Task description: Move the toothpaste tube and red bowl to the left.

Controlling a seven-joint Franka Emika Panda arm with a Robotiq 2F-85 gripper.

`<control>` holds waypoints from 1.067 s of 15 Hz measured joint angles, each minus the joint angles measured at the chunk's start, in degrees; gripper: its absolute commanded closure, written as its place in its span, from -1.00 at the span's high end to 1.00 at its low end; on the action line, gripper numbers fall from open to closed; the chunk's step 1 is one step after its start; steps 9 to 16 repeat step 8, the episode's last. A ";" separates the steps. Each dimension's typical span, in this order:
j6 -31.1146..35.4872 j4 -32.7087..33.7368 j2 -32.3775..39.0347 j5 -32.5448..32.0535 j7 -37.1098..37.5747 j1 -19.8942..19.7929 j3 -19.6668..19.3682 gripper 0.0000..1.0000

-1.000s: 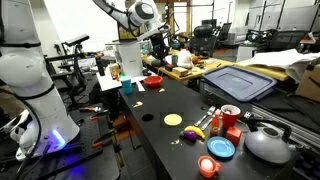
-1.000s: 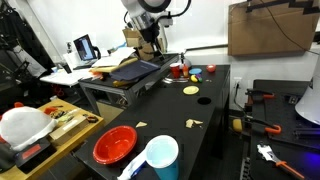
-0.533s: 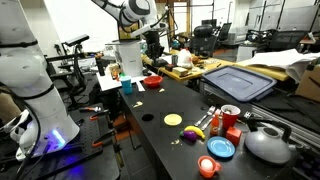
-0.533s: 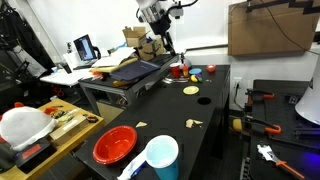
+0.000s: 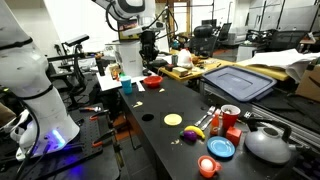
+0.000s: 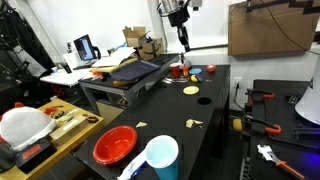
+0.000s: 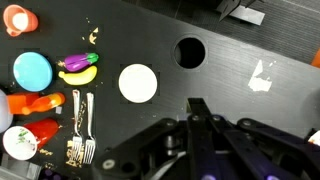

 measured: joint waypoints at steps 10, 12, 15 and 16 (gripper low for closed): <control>3.43 -6.68 -5.57 2.23 -6.33 -2.10 -3.06 -0.32; 3.43 -6.68 -5.57 2.23 -6.33 -2.10 -3.06 -0.32; 3.43 -6.68 -5.57 2.23 -6.33 -2.10 -3.06 -0.32; 3.43 -6.68 -5.57 2.23 -6.33 -2.10 -3.06 -0.32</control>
